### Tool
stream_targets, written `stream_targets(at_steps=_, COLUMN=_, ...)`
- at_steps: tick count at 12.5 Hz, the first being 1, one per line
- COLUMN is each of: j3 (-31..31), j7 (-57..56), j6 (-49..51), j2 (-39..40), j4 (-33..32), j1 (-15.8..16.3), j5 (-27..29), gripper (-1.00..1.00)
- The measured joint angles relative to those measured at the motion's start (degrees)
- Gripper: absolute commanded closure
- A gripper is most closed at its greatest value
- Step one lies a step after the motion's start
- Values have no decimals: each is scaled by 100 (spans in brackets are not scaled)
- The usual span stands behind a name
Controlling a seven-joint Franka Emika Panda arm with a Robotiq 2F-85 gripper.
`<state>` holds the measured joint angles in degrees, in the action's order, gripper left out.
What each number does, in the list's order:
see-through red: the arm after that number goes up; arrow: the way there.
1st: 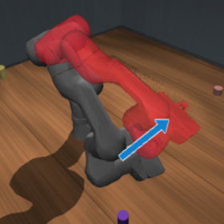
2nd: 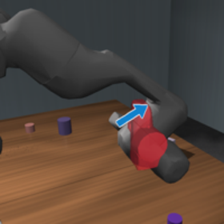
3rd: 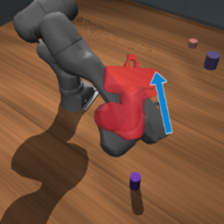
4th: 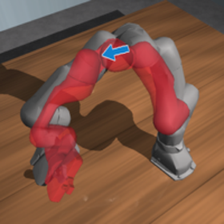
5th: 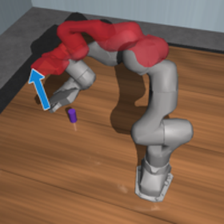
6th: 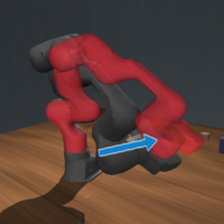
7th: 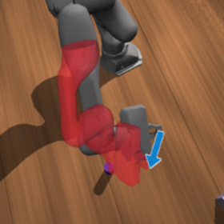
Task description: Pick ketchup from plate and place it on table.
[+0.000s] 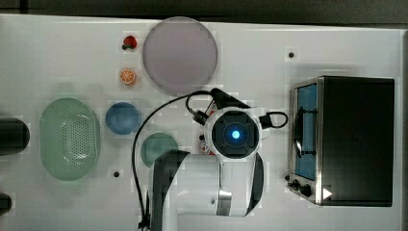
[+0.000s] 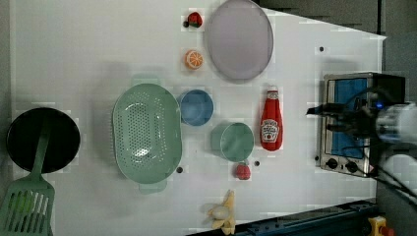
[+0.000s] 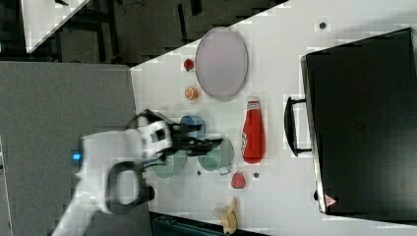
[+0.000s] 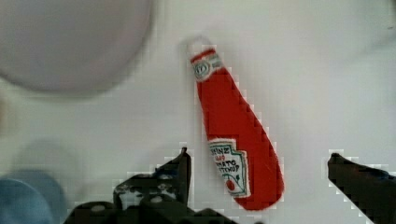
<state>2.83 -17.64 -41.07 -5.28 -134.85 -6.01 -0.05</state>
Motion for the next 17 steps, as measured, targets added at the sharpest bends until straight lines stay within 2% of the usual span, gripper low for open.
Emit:
stream_targets(at_steps=3, j3=85, j7=586, j6=960, j2=-240, j4=906, j1=5, j5=-4, gripper=-100)
stream_targets(at_steps=9, j3=115, j7=886, j6=2865, j2=-227, j4=2630, j1=0, j5=-40, gripper=-100)
stream_targets(at_steps=14, j3=134, j7=937, j6=3856, j2=-251, j4=3251, j1=11, j5=-25, gripper=-100)
stream_targets(at_steps=17, j3=124, j7=953, j6=3959, j2=-251, j4=3240, j1=33, j5=12, gripper=-100)
